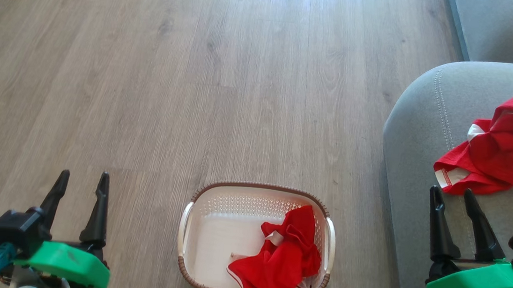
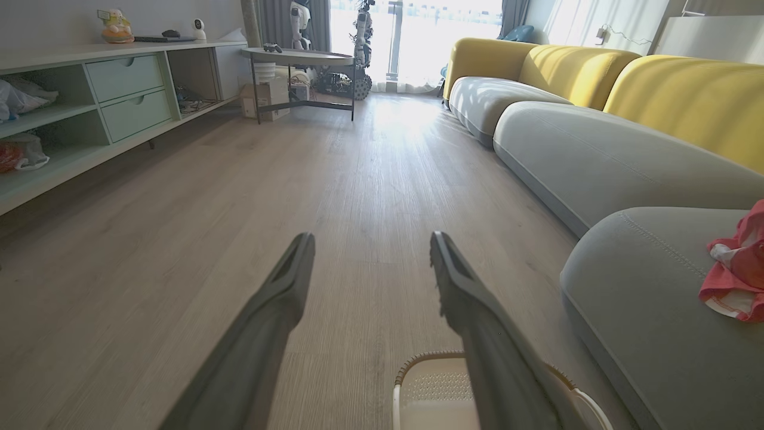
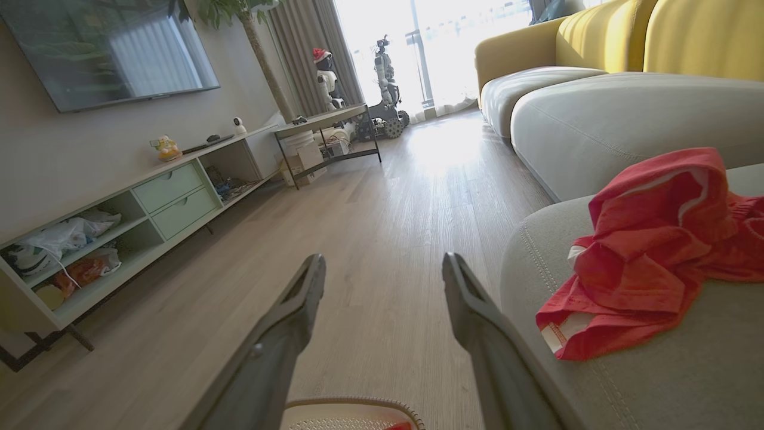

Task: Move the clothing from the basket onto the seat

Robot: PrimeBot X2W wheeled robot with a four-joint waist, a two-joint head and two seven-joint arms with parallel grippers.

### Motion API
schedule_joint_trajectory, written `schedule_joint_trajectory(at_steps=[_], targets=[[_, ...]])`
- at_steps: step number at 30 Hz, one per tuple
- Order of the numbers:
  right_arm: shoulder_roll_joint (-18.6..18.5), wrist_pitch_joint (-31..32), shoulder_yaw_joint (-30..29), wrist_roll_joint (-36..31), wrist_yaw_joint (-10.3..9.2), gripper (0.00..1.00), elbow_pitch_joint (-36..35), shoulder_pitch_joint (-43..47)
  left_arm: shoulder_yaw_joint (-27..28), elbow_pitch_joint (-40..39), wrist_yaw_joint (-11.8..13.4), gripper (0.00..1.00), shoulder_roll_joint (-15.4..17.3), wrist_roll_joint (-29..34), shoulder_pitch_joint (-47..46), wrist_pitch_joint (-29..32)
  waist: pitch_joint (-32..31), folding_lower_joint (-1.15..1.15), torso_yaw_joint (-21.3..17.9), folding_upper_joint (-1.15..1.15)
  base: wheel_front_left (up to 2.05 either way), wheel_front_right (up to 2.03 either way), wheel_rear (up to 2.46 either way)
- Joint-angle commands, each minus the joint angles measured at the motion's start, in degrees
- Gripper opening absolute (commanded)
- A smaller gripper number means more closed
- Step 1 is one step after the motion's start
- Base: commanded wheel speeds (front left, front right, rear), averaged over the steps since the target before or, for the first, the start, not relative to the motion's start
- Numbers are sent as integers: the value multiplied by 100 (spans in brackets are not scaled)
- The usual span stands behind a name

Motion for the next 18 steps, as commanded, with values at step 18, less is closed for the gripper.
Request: schedule_joint_trajectory(at_steps=[18], targets=[[-76, -20, 186, -21, 41, 100, -189, -221, 356, -42, -197, 100, 80, 198, -323, -72, 89, 0, -98, 0, 0, 0, 0]])
